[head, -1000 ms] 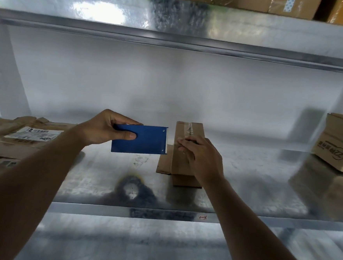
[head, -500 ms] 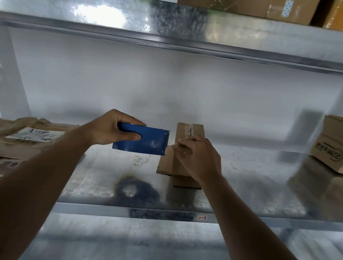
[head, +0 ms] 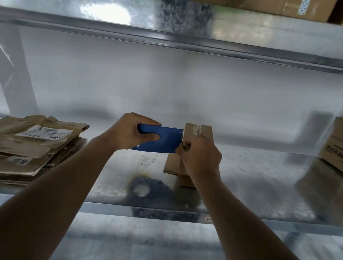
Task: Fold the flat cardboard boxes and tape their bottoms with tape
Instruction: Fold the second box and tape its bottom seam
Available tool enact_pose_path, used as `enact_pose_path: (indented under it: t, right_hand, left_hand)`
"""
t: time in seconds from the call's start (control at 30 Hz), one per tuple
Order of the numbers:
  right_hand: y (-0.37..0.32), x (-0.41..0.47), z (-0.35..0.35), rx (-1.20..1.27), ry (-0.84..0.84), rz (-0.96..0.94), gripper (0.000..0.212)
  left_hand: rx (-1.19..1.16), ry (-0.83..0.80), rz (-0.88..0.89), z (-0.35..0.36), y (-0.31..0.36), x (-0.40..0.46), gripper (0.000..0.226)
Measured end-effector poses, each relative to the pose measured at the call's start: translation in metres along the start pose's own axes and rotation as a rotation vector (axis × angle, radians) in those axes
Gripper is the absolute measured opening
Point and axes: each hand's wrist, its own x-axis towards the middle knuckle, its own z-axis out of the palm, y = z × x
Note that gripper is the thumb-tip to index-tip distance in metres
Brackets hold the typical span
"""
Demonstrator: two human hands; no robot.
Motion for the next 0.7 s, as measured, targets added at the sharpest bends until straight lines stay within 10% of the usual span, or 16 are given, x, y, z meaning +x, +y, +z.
enact_pose_path:
  t: [0.23,0.7]
  right_hand:
    - [-0.018,-0.003,0.007,-0.043,0.045,-0.063,0.034]
    - [0.03,0.001,0.005,0.056,0.198,-0.15,0.035]
  left_hand:
    - [0.23,-0.03,0.148,0.018,-0.001,-0.002,0.01]
    - [-0.362,0.135,0.01,-0.001,-0.016,-0.009,0.037]
